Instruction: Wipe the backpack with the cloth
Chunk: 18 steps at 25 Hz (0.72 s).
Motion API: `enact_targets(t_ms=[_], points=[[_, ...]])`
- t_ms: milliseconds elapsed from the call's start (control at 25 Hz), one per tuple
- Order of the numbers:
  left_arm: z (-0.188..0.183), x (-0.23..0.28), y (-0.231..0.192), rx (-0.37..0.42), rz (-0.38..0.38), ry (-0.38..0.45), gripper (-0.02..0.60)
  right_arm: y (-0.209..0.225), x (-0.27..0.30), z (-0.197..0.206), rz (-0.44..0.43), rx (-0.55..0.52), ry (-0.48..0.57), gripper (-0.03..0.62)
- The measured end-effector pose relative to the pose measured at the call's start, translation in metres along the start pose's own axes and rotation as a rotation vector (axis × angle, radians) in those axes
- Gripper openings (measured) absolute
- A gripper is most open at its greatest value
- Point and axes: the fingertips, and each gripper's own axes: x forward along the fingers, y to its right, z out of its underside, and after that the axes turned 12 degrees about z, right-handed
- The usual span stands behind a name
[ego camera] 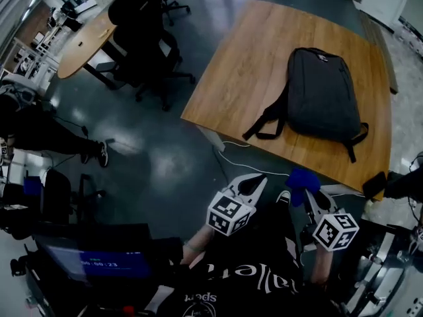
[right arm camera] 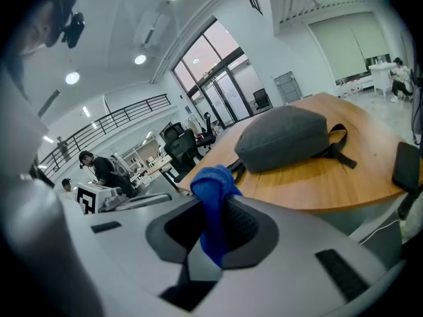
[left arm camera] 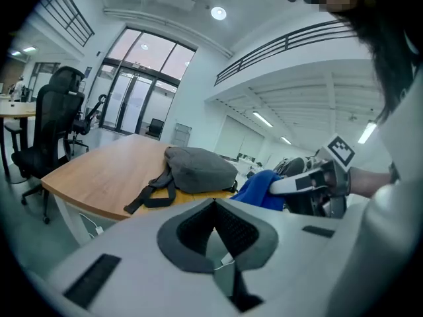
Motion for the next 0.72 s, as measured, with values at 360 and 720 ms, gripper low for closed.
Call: enact_targets(t_ms=[360, 720], points=[[0.001, -0.03, 0.012, 0.001, 0.022, 0.022, 0.0, -0.025, -0.018, 0.022, 0.022, -0.021, -0.011, 0.055], [-0.008, -0.019, 0.04, 0.012, 0.027, 0.071, 0.0, -0.015, -0.043, 0.016, 0.003, -0.043, 0.001, 0.055]])
